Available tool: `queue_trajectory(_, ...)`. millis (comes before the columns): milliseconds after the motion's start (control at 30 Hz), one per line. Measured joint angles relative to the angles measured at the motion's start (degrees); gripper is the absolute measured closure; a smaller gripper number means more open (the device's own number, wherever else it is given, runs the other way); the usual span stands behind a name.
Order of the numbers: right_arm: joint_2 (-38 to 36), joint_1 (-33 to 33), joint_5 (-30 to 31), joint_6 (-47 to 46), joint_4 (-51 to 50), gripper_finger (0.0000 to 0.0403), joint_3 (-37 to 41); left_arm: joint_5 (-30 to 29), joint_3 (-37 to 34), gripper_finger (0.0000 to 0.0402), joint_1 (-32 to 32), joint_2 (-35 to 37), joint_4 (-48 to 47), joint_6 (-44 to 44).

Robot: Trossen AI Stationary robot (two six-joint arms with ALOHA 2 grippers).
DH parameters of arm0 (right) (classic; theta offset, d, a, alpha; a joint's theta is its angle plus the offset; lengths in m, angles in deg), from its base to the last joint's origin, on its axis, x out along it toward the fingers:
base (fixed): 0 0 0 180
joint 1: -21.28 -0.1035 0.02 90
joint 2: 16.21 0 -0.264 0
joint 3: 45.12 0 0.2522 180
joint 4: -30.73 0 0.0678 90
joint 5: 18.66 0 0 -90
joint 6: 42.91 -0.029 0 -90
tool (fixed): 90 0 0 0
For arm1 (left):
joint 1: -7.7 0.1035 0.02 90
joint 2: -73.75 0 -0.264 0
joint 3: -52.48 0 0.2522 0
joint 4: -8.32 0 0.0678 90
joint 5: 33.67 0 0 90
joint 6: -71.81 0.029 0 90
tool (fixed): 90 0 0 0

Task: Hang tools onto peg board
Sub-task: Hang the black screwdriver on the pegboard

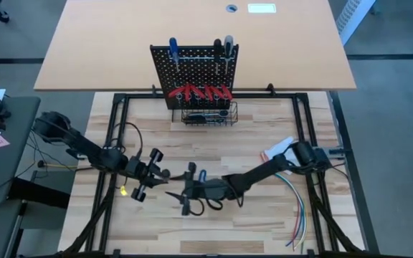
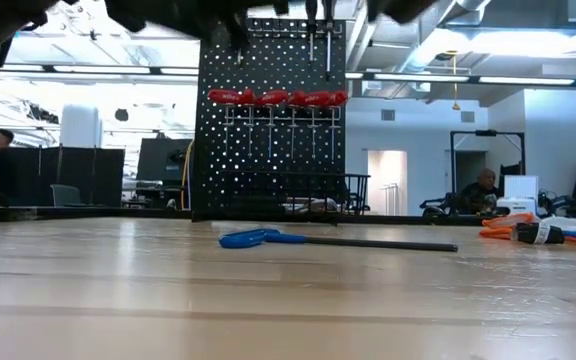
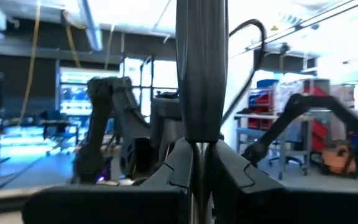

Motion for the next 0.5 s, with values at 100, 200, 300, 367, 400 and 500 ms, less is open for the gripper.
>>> queue_trajectory(100,0.57,-0.18,-0.18,2.88,0.35,0.0188,-3.06,0.32,0.02,0.0382,-0.31,1.02,0.11,1.12)
queue_trajectory(200,0.66,-0.34,-0.21,4.04,-0.12,0.0206,-4.27,-0.13,0.02,0.0382,-0.44,1.82,0.04,1.26)
queue_trajectory(300,0.66,0.27,-0.34,5.02,0.06,0.0239,-4.33,-0.51,0.03,0.0382,-0.44,1.74,-0.42,1.69)
queue_trajectory(367,0.66,1.13,-2.06,4.46,0.09,0.0263,-4.33,-0.59,0.03,0.0382,-0.51,1.72,-0.41,1.65)
queue_trajectory(400,0.66,1.71,-3.7,3.85,0.11,0.0275,-4.35,-0.62,0.04,0.0382,-0.51,1.66,-0.28,1.67)
queue_trajectory(500,0.66,3.18,-7.0,1.59,-0.38,0.031,-4.35,-2.17,0.02,0.038,-0.68,1.51,-0.42,1.63)
